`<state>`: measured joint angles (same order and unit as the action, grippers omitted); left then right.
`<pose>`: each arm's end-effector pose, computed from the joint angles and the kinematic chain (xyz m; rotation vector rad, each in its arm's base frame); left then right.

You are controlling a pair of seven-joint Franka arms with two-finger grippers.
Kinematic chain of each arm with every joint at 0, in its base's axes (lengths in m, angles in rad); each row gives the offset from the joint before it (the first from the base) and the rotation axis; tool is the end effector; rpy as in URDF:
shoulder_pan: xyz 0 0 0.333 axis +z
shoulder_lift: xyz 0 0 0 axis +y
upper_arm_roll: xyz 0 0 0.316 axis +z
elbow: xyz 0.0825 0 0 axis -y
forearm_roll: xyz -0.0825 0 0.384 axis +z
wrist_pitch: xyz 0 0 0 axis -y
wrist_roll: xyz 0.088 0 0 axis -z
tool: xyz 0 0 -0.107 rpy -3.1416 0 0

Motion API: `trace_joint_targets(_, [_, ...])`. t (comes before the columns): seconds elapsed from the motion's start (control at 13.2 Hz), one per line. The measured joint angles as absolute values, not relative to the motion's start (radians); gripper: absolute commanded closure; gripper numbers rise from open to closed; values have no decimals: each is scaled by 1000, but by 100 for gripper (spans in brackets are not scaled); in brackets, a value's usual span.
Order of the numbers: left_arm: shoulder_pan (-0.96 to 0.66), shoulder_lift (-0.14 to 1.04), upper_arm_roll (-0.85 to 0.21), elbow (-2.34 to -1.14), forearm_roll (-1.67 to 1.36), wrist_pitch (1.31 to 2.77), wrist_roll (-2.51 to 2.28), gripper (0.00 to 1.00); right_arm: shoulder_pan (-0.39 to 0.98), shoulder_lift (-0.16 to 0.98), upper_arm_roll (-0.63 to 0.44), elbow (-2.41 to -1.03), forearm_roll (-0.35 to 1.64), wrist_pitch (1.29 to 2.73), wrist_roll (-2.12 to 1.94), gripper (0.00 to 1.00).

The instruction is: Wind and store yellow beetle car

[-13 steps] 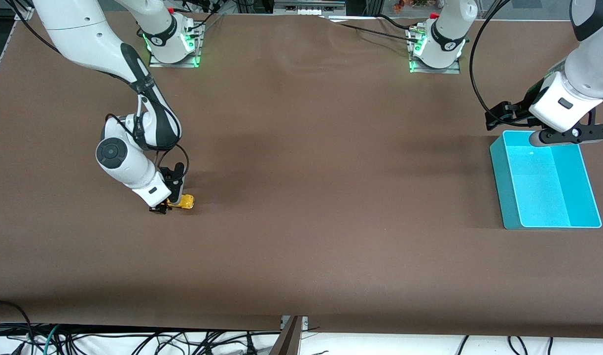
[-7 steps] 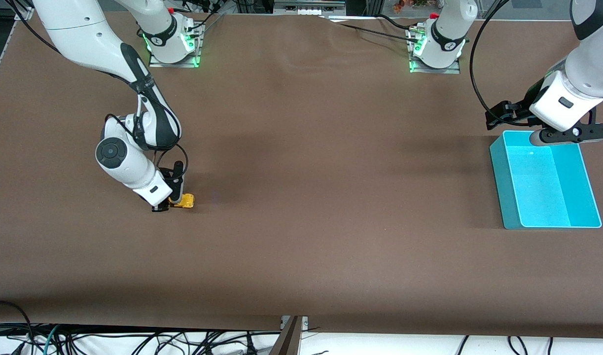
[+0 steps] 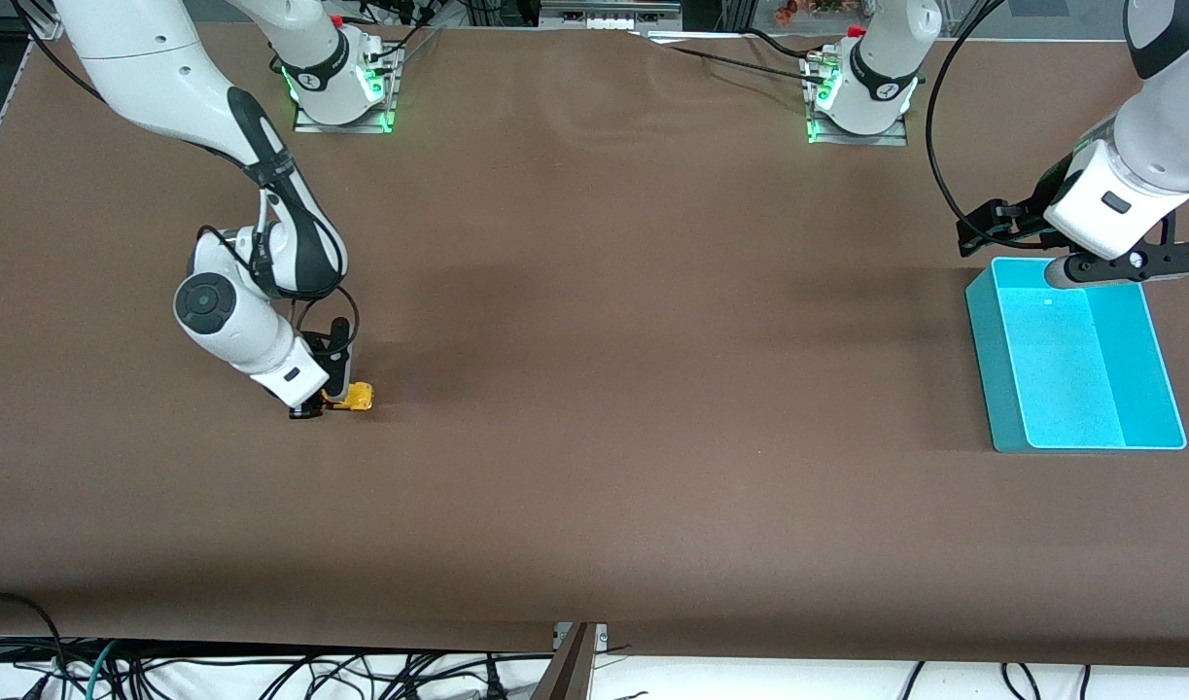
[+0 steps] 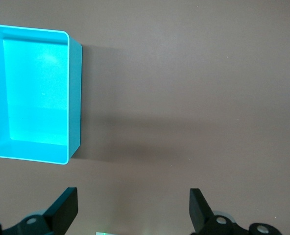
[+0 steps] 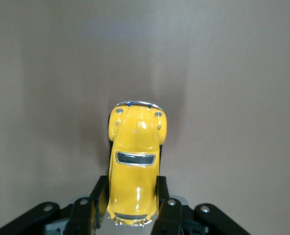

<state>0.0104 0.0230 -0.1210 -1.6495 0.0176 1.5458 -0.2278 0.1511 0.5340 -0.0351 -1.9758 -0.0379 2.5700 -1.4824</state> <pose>0.5508 -0.0585 0.5729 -3.0947 -0.1803 0.1897 0.6152 0.0730 0.2005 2.1020 2.2416 0.0339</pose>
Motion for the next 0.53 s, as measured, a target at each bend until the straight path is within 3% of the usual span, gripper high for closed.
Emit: trace_joint_targets(0.53, [12,23,-117,-1650,18,1546,-230,0,42,534,-35,-1977,2,2569,-1653,61])
